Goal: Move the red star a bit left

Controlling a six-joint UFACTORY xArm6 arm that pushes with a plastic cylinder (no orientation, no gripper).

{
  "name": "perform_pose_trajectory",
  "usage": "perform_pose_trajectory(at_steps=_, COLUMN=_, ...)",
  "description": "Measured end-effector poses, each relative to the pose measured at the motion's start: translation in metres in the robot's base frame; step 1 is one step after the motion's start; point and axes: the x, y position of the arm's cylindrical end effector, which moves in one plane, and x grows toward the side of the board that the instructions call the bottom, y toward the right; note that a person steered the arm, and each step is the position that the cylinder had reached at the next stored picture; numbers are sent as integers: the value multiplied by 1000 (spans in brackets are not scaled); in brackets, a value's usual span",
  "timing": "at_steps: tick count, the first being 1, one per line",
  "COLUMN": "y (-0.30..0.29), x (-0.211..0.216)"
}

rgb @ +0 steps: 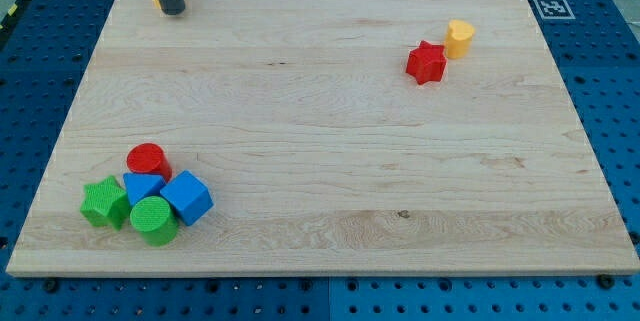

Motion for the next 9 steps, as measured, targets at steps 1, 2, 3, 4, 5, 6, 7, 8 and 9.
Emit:
perform_pose_trajectory(at_steps=1, y=-2, x=-2)
perform_pose_trajectory(at_steps=2, y=-11, x=-10)
perform_pose_trajectory(at_steps=3, y=-12, x=-8)
perform_pose_trajectory(at_steps=4, y=20, x=47)
perform_pose_trajectory(at_steps=5, y=86, x=100)
perform_pose_trajectory(at_steps=6, y=136, x=138)
perform_pose_trajectory(at_steps=7, y=140, x=150)
perform_pose_trajectory(at_steps=8, y=149, x=155)
perform_pose_trajectory(at_steps=9, y=225, x=183)
